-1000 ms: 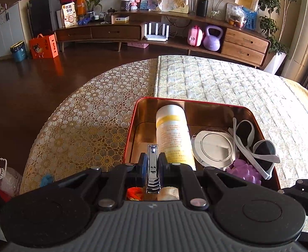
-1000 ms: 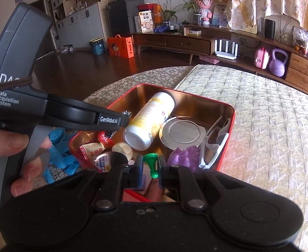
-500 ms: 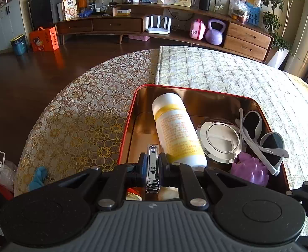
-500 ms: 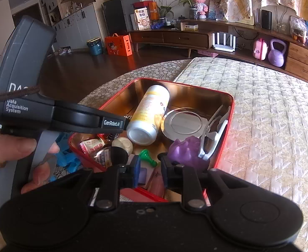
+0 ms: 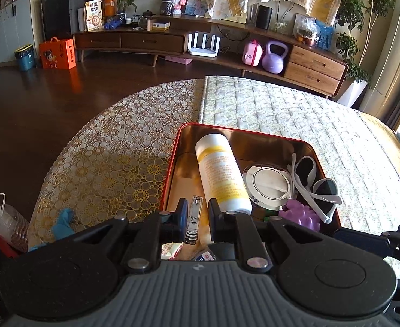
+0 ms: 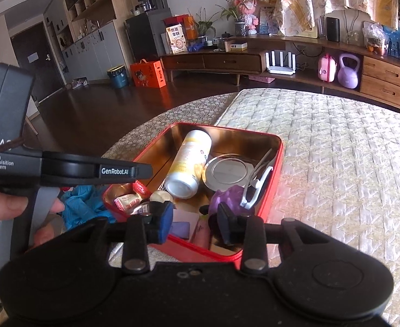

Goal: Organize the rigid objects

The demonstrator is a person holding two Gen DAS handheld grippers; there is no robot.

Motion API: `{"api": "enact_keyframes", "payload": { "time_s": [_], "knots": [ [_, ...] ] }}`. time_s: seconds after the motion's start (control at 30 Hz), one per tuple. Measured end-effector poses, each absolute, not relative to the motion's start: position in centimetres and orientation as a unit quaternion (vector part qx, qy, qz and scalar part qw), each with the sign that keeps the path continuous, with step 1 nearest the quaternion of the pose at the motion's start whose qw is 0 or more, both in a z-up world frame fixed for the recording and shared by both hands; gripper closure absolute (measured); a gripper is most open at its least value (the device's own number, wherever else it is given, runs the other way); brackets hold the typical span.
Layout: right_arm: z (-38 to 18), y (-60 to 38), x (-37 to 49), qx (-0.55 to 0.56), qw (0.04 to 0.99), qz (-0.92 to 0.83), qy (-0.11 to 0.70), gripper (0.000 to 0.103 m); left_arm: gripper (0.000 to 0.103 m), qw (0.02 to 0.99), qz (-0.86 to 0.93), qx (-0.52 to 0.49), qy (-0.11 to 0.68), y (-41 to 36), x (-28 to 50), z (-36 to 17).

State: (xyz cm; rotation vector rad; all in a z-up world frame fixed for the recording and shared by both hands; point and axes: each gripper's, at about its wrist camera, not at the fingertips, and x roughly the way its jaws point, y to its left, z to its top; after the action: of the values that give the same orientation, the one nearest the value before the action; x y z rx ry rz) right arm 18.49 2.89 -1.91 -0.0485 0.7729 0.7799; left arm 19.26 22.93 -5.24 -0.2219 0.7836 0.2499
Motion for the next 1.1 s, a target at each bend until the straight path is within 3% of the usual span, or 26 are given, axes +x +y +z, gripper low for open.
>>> {"api": "enact_keyframes", "payload": {
  "time_s": [0.17, 0.33, 0.97, 1.1],
  "knots": [
    [-0.7, 2.1, 17.7, -0.021, 0.860, 0.365, 0.357, 0.063, 0.070, 0.917, 0.115, -0.105, 0.368, 22.2, 17.8, -4.0],
    [0.3, 1.0, 16.7, -0.011, 0.862, 0.367, 0.349, 0.054, 0.031, 0.927, 0.116, -0.097, 0.343, 21.4, 16.0, -2.6],
    [2.2, -3.9, 13.4, 0.017, 0.877, 0.370, 0.306, 0.003, 0.019, 0.937, 0.106, -0.086, 0.322, 18.6, 10.6, -0.4],
    [2.3, -5.0, 12.6, 0.025, 0.877, 0.373, 0.302, 0.000, 0.019, 0.940, 0.109, -0.071, 0.316, 17.6, 9.5, 0.0]
  ]
}}
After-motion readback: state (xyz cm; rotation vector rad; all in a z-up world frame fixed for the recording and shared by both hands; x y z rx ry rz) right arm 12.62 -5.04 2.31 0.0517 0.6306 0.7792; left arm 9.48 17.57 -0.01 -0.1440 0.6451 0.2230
